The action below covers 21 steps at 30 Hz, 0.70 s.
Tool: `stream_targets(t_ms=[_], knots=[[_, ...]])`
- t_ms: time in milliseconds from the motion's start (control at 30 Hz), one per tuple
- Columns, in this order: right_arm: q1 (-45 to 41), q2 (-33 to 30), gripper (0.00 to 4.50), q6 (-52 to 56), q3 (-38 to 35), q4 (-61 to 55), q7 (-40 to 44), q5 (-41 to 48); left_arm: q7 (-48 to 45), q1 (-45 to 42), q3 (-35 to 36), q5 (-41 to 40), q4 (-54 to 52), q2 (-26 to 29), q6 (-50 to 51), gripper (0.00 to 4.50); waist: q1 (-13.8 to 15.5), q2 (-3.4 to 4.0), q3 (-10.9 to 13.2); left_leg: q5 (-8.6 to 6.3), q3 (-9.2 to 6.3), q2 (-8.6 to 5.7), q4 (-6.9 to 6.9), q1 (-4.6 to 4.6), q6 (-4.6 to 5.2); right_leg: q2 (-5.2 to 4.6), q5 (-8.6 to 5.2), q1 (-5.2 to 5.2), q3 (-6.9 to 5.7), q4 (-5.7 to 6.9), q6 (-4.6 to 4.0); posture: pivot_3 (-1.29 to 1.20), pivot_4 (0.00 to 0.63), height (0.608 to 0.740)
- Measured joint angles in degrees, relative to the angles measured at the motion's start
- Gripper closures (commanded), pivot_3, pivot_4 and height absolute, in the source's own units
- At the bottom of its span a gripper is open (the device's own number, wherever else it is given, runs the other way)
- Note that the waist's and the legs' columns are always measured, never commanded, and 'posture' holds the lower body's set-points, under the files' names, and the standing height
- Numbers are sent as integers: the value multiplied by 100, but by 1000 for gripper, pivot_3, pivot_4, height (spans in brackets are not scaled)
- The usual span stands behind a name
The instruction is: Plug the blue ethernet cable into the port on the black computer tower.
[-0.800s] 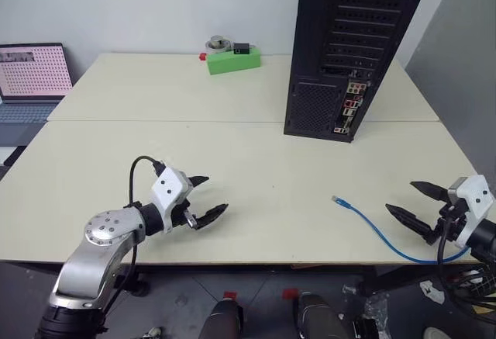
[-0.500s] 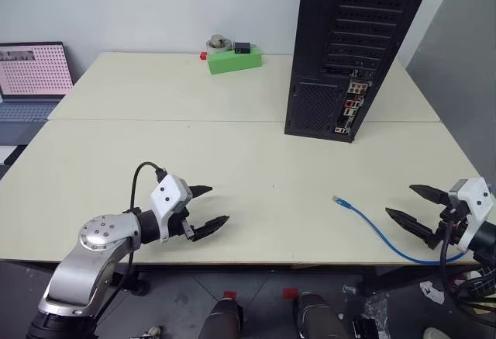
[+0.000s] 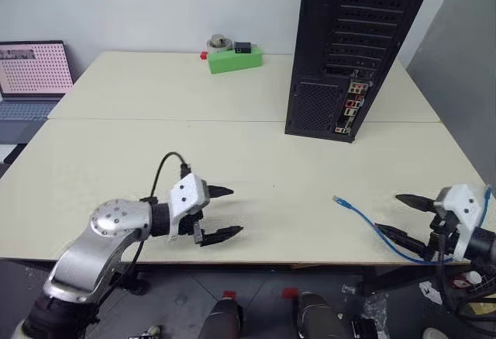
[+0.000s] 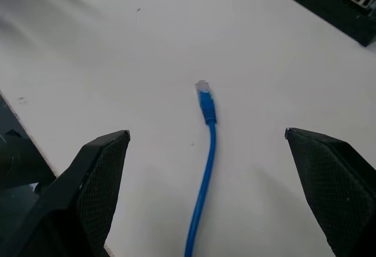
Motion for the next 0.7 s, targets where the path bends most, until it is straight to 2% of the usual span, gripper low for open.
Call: stream_targets(t_ms=[367, 700], knots=[[-160, 100, 0, 221, 242, 10, -377, -116, -211, -48, -286, 34, 115, -28, -210, 11, 5, -9, 6, -3, 5, 17, -2, -6, -3, 12, 0, -7, -5, 5, 0, 0, 150, 740], [-1004, 387, 0, 269, 1209, 825, -557, -581, -284, -193, -444, -16, 108, -185, -186, 11, 4, -12, 7, -3, 36, 49, 8, -4, -3, 30, 0, -3, -8, 10, -1, 0, 150, 740]])
